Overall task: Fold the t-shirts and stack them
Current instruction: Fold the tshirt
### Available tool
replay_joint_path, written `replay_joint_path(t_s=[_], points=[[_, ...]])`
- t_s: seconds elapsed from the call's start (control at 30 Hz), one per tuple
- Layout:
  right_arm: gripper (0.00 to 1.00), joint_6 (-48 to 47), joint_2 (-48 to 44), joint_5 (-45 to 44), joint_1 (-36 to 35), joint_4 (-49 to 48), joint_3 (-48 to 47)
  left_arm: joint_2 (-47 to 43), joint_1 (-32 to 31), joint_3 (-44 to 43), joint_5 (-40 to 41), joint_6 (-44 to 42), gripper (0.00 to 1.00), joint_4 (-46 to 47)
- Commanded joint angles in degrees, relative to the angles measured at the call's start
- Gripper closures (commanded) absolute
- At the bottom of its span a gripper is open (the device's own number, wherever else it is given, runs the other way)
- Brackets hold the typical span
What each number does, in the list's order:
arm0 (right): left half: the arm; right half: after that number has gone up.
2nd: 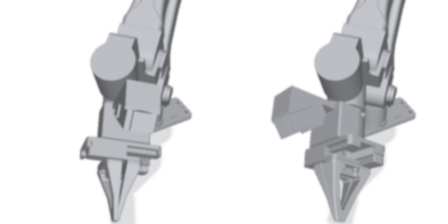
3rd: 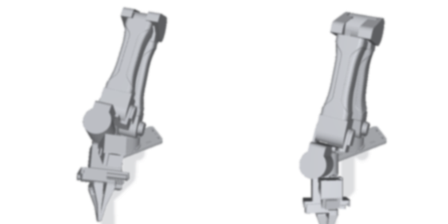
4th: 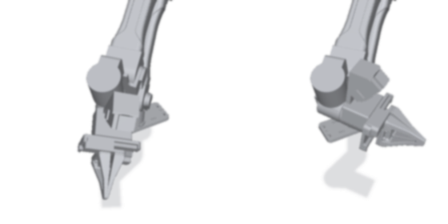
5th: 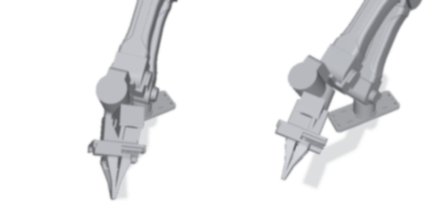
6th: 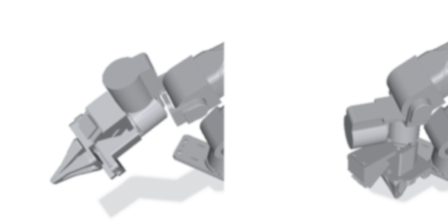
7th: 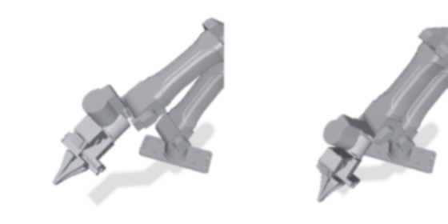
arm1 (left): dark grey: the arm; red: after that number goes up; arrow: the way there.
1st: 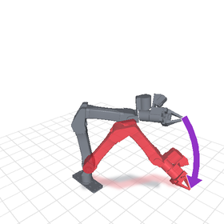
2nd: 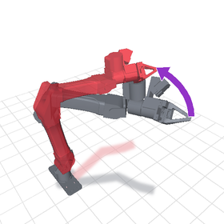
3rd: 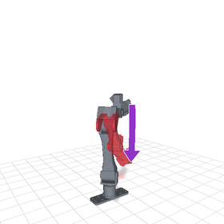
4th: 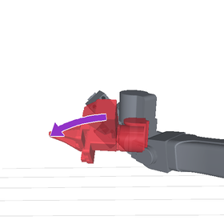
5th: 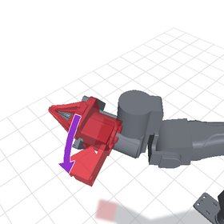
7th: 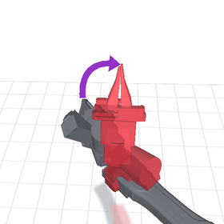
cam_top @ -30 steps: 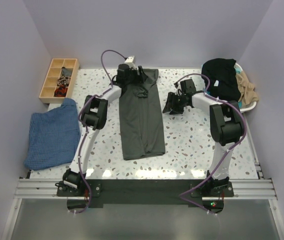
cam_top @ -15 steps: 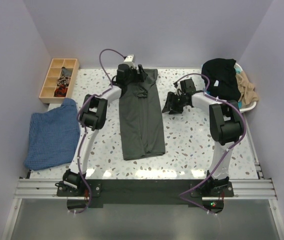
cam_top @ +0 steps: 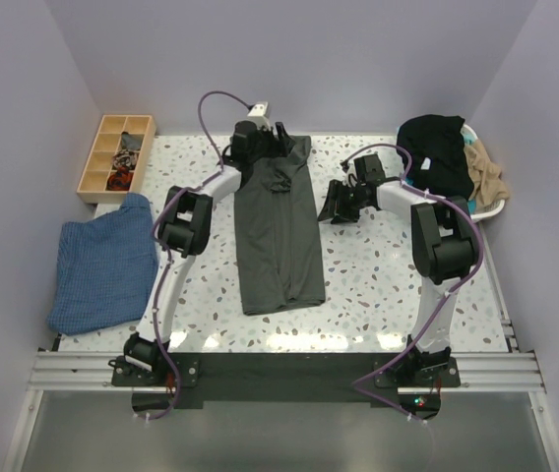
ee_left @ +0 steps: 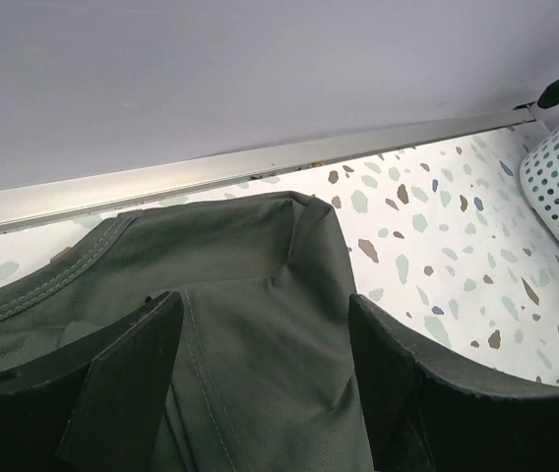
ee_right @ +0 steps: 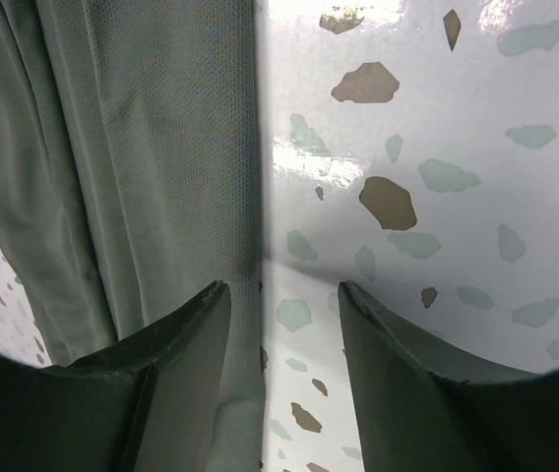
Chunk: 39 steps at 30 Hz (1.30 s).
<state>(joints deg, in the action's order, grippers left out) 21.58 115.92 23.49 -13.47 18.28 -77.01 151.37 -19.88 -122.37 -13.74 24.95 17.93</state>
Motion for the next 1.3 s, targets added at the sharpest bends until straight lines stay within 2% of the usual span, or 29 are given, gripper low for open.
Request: replay_joint_path(t_s=[0.0,0.57,1.07,1.17,1.2,1.27], points=[[0.48,-1.19,2.03,-0.63,-0.15,0.7,-0.77,0.42,-0.07,-1.47,0.11,-0.08,0.27,-0.44],[0.48,-1.37,2.12,-0.63,-0.15,0.96,-1.03,3.41,-0.34,-3.05,3.01,-1.22,0.29,-4.14],[0.48,-1.37,3.08,-0.28,-0.06,1.14,-1.21,3.58,-0.51,-4.28,4.24,-1.66,0.64,-4.31],[0.48,-1.46,3.17,-0.28,-0.15,1.14,-1.3,3.06,-0.51,-4.2,4.24,-1.57,0.81,-3.96],[0.48,-1.46,3.17,-0.28,-0.06,1.14,-1.3,2.88,-0.51,-4.28,4.24,-1.57,0.92,-3.61],[0.48,-1.46,3.35,-0.28,-0.15,1.23,-1.21,2.44,-0.51,-4.46,4.33,-1.57,1.0,-3.43]])
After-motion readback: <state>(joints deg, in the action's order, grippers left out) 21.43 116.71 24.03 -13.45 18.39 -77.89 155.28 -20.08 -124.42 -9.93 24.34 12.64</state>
